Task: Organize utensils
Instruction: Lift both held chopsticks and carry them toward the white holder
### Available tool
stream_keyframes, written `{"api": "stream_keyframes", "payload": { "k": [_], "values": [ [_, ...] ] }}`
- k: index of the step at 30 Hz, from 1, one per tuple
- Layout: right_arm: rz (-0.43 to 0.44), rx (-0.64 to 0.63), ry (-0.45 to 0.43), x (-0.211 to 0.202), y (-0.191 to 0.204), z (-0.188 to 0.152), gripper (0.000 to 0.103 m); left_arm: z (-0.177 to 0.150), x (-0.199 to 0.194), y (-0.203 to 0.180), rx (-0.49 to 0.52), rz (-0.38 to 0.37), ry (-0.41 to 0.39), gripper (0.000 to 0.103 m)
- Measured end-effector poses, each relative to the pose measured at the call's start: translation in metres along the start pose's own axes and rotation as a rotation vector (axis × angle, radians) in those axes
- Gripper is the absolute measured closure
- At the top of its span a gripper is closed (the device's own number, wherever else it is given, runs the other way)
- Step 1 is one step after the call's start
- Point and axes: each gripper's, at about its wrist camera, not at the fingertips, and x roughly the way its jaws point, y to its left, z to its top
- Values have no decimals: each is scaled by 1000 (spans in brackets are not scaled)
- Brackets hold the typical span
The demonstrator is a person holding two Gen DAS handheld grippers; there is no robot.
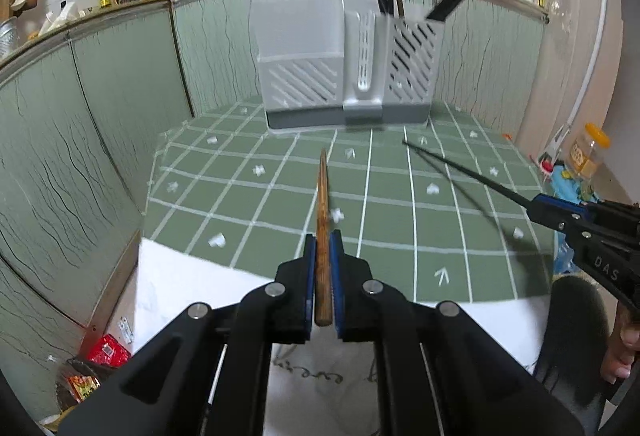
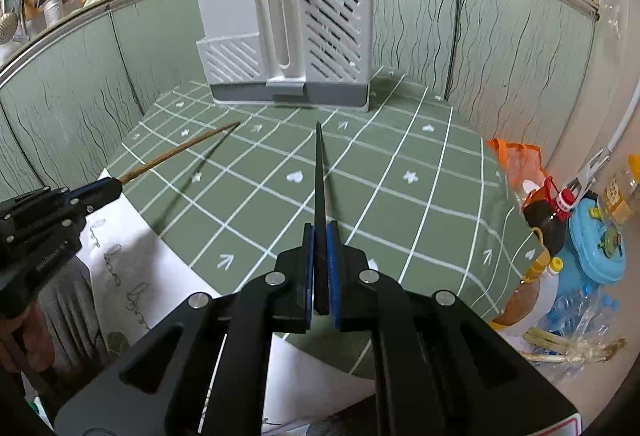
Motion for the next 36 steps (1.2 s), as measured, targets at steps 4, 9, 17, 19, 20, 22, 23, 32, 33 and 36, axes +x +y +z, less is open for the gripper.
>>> {"api": "stream_keyframes", "payload": {
  "k": [4, 9, 17, 19, 20, 22, 23, 32, 33, 36],
  "values": [
    [12, 5, -19, -11, -2, 18, 97, 18, -10, 5, 8, -5, -26, 95],
    [32, 9, -46, -26, -4, 44, 97, 38, -19, 11, 10, -17, -48, 95],
    [38, 7, -91, -42, -7, 83, 97, 76, -24, 16, 20, -31, -67, 95],
    [41, 5, -102, -44, -7, 92, 97, 85, -23, 18, 18, -36, -69, 95],
    [42, 4, -105, -44, -8, 96, 97, 89, -23, 20, 19, -39, -70, 95],
    [42, 6, -112, -45, -9, 104, 97, 97, -23, 21, 15, -44, -72, 95],
    [46, 7, -116, -46, -9, 109, 97, 100, -23, 21, 12, -49, -71, 95],
    [55, 14, -151, -54, -14, 135, 97, 128, -29, 25, 13, -79, -79, 95],
    [56, 16, -154, -55, -15, 137, 97, 133, -31, 25, 14, -84, -78, 95],
    [52, 21, -169, -63, -18, 148, 97, 145, -38, 25, 18, -104, -79, 95]
  ]
}}
